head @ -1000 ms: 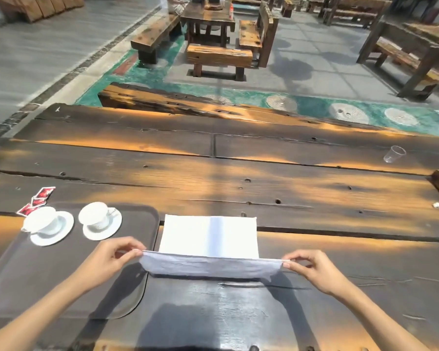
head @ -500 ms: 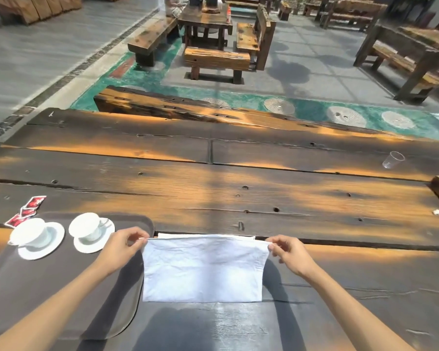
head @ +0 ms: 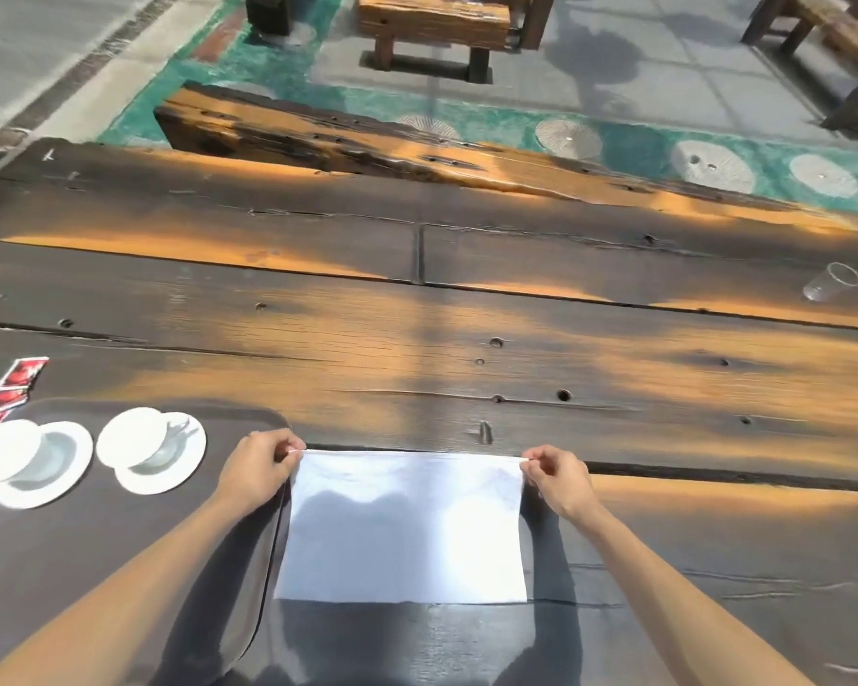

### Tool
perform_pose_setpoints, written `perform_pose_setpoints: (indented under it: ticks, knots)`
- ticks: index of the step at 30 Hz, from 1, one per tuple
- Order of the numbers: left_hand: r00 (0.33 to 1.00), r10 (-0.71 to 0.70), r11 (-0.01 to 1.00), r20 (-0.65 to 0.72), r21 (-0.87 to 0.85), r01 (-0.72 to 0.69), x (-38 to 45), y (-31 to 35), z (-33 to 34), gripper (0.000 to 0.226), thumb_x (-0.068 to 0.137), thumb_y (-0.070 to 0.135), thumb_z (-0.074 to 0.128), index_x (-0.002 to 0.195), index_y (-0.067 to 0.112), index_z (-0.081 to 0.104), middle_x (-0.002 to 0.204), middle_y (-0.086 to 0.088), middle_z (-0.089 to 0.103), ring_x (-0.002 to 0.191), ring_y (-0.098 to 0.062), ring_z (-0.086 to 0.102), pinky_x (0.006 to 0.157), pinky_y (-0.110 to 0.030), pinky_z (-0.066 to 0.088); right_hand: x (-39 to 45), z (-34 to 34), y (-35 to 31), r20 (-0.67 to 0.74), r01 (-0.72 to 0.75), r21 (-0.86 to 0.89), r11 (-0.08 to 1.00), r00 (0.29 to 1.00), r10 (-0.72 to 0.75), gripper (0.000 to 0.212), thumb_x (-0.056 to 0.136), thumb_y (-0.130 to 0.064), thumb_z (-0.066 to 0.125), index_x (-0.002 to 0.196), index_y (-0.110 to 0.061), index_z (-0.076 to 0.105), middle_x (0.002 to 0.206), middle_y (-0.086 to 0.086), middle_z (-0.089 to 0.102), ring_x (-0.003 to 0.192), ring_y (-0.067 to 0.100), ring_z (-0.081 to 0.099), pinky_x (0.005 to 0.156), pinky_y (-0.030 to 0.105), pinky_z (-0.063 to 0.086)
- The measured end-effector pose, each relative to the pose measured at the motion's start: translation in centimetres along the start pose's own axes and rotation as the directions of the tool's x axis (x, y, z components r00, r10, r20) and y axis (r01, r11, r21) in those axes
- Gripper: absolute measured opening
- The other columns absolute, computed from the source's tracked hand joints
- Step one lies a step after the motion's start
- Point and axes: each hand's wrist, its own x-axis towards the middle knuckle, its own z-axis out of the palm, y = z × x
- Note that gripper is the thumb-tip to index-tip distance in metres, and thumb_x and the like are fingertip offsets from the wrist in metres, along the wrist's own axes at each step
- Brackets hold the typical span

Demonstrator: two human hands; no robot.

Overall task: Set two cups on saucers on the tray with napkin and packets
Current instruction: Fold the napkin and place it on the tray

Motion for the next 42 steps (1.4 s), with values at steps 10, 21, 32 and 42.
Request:
perform_pose_setpoints:
  ticks: [10,21,32,42]
  knots:
    - [0.990,0.087,0.956,-0.110,0.288,-0.052,1.8,-1.0,3.3,0.010,0.089,0.011,0.068,0.087,0.018,0.075,0.088,0.001,0.072,0.092,-0.032,0.051,0.073,-0.042,0.040,2.8,2.3,2.0,-0.017,-0.055,-0.045,0.997,0.998,0.054,0.003,0.094,-0.023,0.070,0.096,-0.022,0.072,0.078,-0.003,0.073,0.077,0.018,0.067,0.075,0.026,0.044]
    - [0.934,0.357,0.882,0.002,0.330,-0.337,1.4,4.6,8.0,0.016,0.079,0.011,0.067,0.093,0.016,0.072,0.103,-0.004,0.064,0.096,-0.035,0.057,0.076,-0.041,0.038,2.4,2.7,2.3,0.076,-0.027,0.128,0.991,0.997,0.018,0.027,0.092,-0.019,0.073,0.117,-0.021,0.065,0.079,-0.008,0.061,0.069,0.010,0.057,0.078,0.031,0.051]
    - [0.759,0.477,0.849,0.443,-0.010,-0.528,1.1,20.7,15.7,0.061,0.091,0.027,0.065,0.147,0.016,0.045,0.138,-0.010,0.054,0.125,-0.029,0.049,0.102,-0.039,0.042,-0.1,1.1,-0.3,0.180,-0.039,0.484,0.874,0.982,-0.056,0.059,0.084,0.018,0.066,0.135,-0.007,0.048,0.087,0.012,0.068,0.083,0.022,0.060,0.081,0.032,0.051]
    - [0.660,0.534,0.777,0.528,0.002,-0.630,2.4,23.2,12.1,0.011,0.090,0.024,0.065,0.094,0.019,0.073,0.095,0.001,0.074,0.093,-0.020,0.064,0.078,-0.031,0.045,-4.4,2.4,2.5,0.265,-0.125,0.429,0.894,0.964,0.008,0.035,0.085,0.001,0.077,0.114,-0.012,0.061,0.086,0.010,0.055,0.076,0.021,0.050,0.072,0.040,0.046]
